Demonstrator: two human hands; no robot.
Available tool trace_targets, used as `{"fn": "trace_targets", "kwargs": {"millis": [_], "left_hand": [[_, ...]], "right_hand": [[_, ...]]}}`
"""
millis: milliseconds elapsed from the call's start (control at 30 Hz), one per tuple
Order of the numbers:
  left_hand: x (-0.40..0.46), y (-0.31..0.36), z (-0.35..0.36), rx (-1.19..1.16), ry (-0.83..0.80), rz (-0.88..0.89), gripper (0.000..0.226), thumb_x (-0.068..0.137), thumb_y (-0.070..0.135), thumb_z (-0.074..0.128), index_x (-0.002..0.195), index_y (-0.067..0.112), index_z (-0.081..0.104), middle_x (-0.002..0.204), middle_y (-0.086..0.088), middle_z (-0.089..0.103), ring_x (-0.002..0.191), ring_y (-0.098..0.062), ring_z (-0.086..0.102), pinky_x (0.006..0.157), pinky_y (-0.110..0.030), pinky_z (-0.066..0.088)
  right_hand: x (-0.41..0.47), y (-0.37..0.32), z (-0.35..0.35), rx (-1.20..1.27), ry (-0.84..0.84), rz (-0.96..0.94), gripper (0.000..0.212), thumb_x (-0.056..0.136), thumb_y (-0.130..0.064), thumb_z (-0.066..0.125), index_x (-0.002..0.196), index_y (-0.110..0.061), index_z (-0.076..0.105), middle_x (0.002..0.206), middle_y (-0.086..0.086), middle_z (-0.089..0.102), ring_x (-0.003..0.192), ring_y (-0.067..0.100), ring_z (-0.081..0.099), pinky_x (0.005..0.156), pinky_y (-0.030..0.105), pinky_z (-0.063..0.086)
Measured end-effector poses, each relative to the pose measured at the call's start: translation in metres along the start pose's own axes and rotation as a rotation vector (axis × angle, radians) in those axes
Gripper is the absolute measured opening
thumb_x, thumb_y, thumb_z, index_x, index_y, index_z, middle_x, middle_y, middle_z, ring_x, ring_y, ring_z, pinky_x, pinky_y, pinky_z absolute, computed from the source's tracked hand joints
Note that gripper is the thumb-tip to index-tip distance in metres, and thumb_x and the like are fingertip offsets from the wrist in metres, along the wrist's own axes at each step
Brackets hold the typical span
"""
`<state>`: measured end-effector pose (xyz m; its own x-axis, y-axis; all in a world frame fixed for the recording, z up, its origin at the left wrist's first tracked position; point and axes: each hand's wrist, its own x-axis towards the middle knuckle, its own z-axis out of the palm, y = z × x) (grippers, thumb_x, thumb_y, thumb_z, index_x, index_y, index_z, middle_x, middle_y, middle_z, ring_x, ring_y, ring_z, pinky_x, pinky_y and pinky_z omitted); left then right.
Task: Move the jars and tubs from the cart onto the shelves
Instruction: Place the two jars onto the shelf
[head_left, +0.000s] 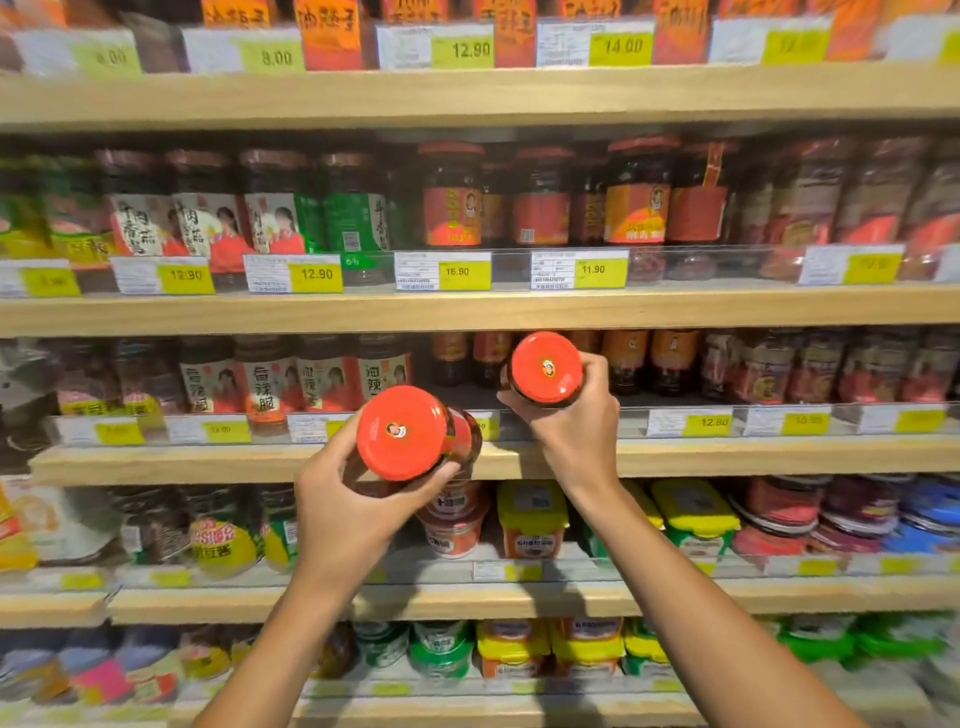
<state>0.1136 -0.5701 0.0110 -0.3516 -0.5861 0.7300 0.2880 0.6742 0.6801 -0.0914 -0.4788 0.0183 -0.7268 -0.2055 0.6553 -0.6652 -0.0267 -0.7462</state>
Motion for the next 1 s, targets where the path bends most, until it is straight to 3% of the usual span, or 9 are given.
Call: {"fn": "trace_targets", "kwargs": {"millis": [100, 200, 333, 433, 567, 700, 833, 900, 1000], "left_hand": [[0.001, -0.005, -0.003, -0.023, -0.007, 0.000, 0.064, 0.059, 0.045, 0.092, 0.114, 0.022, 0.069, 0.103, 0.018, 0.073, 0.099, -0.005, 0.069, 0.082, -0.014, 0.054], [0.003, -0.008, -0.006, -0.033, -0.026, 0.002, 0.069, 0.055, 0.054, 0.088, 0.114, 0.024, 0.068, 0.104, 0.017, 0.073, 0.100, -0.007, 0.069, 0.084, -0.018, 0.055], [0.005, -0.007, -0.009, -0.030, -0.026, 0.013, 0.068, 0.053, 0.057, 0.087, 0.113, 0.032, 0.067, 0.105, 0.019, 0.072, 0.103, -0.007, 0.068, 0.084, -0.016, 0.054], [0.005, -0.006, -0.010, -0.035, -0.012, 0.019, 0.063, 0.054, 0.055, 0.088, 0.111, 0.036, 0.067, 0.103, 0.017, 0.073, 0.100, -0.008, 0.069, 0.081, -0.013, 0.053], [0.002, -0.006, -0.009, -0.020, -0.007, 0.023, 0.060, 0.057, 0.041, 0.091, 0.111, 0.027, 0.068, 0.101, 0.016, 0.073, 0.097, -0.008, 0.070, 0.079, -0.012, 0.052], [0.000, -0.009, -0.007, -0.006, -0.012, 0.021, 0.062, 0.057, 0.037, 0.090, 0.113, 0.018, 0.070, 0.100, 0.013, 0.074, 0.097, -0.010, 0.070, 0.081, -0.016, 0.054], [0.002, -0.010, -0.004, -0.012, -0.017, 0.020, 0.064, 0.058, 0.035, 0.089, 0.115, 0.014, 0.069, 0.103, 0.007, 0.074, 0.100, -0.011, 0.070, 0.083, -0.016, 0.054], [0.003, -0.007, 0.000, -0.017, -0.014, 0.026, 0.064, 0.058, 0.034, 0.089, 0.115, 0.012, 0.069, 0.103, 0.010, 0.074, 0.100, -0.009, 0.069, 0.082, -0.013, 0.053], [0.006, -0.004, 0.006, -0.027, -0.003, 0.021, 0.060, 0.058, 0.027, 0.089, 0.113, 0.016, 0.068, 0.099, 0.021, 0.072, 0.096, 0.002, 0.067, 0.080, -0.008, 0.050]], "right_hand": [[0.007, 0.001, 0.008, -0.106, -0.008, 0.016, 0.071, 0.058, -0.043, 0.095, 0.104, -0.016, 0.049, 0.085, -0.023, 0.060, 0.086, 0.012, 0.065, 0.073, 0.032, 0.054], [0.013, 0.000, 0.016, -0.220, -0.016, 0.033, 0.073, 0.057, -0.055, 0.092, 0.099, -0.010, 0.053, 0.088, -0.003, 0.071, 0.088, 0.026, 0.069, 0.072, 0.044, 0.056], [0.028, -0.008, 0.021, -0.414, -0.049, 0.060, 0.071, 0.058, -0.076, 0.078, 0.075, -0.010, 0.060, 0.074, 0.005, 0.069, 0.075, 0.030, 0.067, 0.063, 0.039, 0.053], [0.038, -0.012, 0.023, -0.512, -0.093, 0.098, 0.067, 0.066, -0.073, 0.074, 0.057, -0.009, 0.058, 0.068, 0.010, 0.068, 0.071, 0.032, 0.064, 0.064, 0.035, 0.047], [0.047, -0.005, 0.027, -0.565, -0.139, 0.140, 0.078, 0.072, -0.081, 0.062, 0.087, -0.005, 0.069, 0.078, 0.015, 0.071, 0.082, 0.035, 0.066, 0.078, 0.038, 0.048], [0.047, -0.008, 0.028, -0.607, -0.179, 0.104, 0.092, 0.072, -0.087, 0.053, 0.129, -0.015, 0.053, 0.106, 0.014, 0.070, 0.103, 0.035, 0.064, 0.087, 0.040, 0.044], [0.040, -0.018, 0.011, -0.712, -0.271, 0.085, 0.080, 0.077, -0.084, 0.050, 0.095, -0.008, 0.066, 0.094, 0.013, 0.070, 0.095, 0.036, 0.064, 0.073, 0.037, 0.043], [0.024, -0.019, -0.003, -0.706, -0.243, 0.009, 0.079, 0.079, -0.086, 0.044, 0.091, -0.010, 0.061, 0.096, 0.011, 0.068, 0.098, 0.035, 0.062, 0.078, 0.041, 0.047], [-0.004, -0.011, -0.026, -0.614, -0.264, -0.149, 0.086, 0.087, -0.080, 0.042, 0.143, -0.015, 0.044, 0.140, 0.006, 0.053, 0.135, 0.030, 0.040, 0.112, 0.047, 0.036]]}}
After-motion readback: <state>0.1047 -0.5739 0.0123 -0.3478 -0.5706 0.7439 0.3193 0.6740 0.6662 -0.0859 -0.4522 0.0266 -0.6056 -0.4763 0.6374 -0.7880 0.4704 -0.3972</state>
